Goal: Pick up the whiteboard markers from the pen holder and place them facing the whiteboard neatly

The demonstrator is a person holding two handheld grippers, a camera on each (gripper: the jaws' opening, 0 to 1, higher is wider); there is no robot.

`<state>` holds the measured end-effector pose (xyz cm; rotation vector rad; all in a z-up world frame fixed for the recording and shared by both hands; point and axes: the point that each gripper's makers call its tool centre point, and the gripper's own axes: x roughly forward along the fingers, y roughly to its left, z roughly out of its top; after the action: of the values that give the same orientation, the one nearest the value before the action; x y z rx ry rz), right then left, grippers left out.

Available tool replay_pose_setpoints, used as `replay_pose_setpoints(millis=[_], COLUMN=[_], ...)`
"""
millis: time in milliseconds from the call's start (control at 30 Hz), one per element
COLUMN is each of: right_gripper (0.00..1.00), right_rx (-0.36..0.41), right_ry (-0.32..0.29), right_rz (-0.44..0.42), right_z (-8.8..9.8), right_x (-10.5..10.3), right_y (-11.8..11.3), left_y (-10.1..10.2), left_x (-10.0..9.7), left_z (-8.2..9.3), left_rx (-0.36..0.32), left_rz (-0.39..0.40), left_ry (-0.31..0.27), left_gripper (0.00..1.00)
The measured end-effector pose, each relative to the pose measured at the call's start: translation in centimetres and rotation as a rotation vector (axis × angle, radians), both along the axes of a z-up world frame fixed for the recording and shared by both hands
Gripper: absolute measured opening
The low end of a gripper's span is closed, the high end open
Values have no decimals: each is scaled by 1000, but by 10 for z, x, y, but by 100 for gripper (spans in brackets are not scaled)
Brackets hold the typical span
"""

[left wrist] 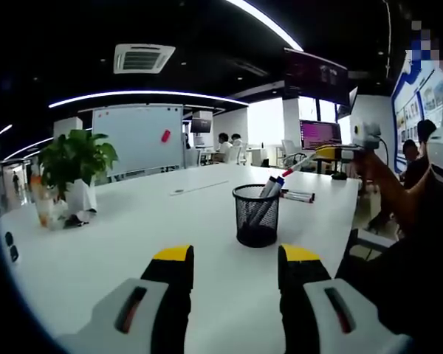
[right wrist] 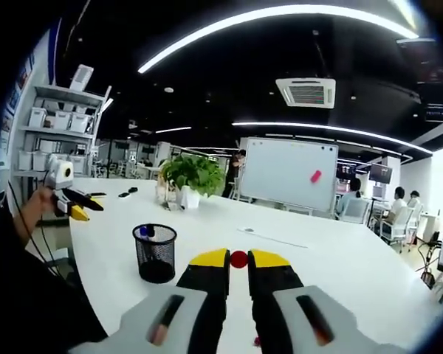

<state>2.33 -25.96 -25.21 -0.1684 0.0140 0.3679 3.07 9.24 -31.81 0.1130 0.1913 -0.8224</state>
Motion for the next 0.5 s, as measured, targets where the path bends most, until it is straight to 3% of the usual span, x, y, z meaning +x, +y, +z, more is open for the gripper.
replay_pose_setpoints(millis=[500], right_gripper=[13], right_rx=[6], right_ry=[-4], right_rz=[-49], right_z=[0], right_x=[-4], right_y=[-21], left_y=[-1], left_x=[0], left_z=[0], left_rx=[0], left_rz=[-1], left_ry=[1], left_gripper=[47])
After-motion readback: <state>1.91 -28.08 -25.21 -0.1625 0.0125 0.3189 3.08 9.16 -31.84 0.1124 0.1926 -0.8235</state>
